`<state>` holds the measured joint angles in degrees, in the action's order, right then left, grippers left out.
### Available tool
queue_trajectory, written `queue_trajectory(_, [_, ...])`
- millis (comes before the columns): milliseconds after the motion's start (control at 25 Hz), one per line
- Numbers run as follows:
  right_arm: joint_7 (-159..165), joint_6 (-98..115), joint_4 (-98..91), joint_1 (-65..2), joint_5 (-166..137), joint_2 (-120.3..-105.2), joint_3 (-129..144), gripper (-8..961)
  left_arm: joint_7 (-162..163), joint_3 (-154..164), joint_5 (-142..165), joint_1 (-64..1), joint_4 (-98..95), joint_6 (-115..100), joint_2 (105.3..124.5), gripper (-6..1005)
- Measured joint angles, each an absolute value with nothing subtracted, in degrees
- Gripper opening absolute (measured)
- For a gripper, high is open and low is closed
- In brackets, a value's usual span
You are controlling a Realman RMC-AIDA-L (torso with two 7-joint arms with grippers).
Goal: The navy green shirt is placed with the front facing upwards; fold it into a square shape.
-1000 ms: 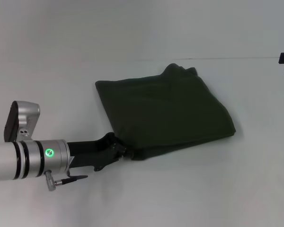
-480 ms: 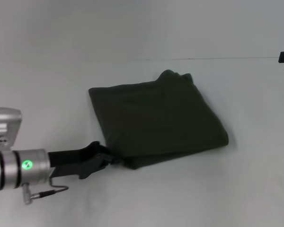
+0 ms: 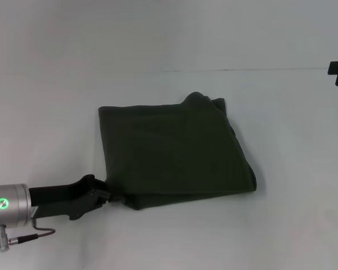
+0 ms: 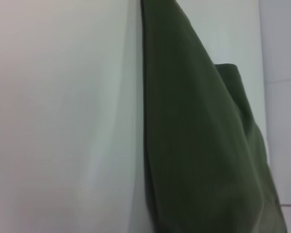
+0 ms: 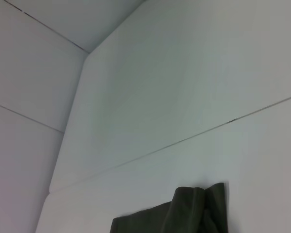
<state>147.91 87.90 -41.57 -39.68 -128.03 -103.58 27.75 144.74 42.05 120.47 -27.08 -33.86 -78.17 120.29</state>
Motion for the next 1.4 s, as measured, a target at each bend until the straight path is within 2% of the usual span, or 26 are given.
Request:
queue_trajectory(280, [144.6, 88.0, -41.6, -39.3, -126.7, -103.75, 27.6, 461, 140.9, 40.7, 124.4, -26.1, -38.9, -82.5, 119.55, 27])
queue_trajectory(400, [141.4, 89.3, -41.5, -38.7, -123.5, -103.94, 27.9, 472, 136.4, 35.6, 124.7, -25.3, -41.4, -89.9, 118.30, 126])
queue_trajectory(640, [138.7, 89.3, -40.6, -38.5, -123.7, -104.08, 29.3, 707, 130.3, 26.2, 125.2, -25.3, -42.6, -97.0, 116.57, 299])
queue_trajectory(720, [136.5, 89.3, -40.2, -38.4, -123.9, -104.12, 30.8, 720, 125.7, 26.2, 125.3, -26.2, -42.8, -99.1, 116.36, 353])
queue_trajectory(800, [134.7, 88.7, -40.4, -38.2, -124.7, -104.38, 32.5, 734, 122.8, 26.4, 125.5, -27.0, -43.0, -100.0, 116.28, 451])
queue_trajectory(920, [132.0, 87.0, -40.8, -37.8, -127.0, -105.37, 33.7, 753, 119.4, 26.5, 125.5, -28.3, -43.1, -100.1, 116.19, 598])
queue_trajectory(1200, [117.9, 87.7, -40.9, -37.0, -126.1, -107.38, 33.6, 774, 108.5, 29.9, 125.6, -31.6, -43.5, -101.5, 114.96, 819])
queue_trajectory(1280, [109.9, 90.2, -40.9, -36.9, -125.1, -109.10, 33.7, 748, 107.1, 31.4, 125.8, -33.0, -43.6, -101.4, 114.40, 871])
queue_trajectory(1400, [103.7, 90.8, -42.0, -36.9, -124.9, -112.47, 33.8, 709, 106.6, 33.9, 127.3, -35.4, -44.4, -101.6, 113.62, 932])
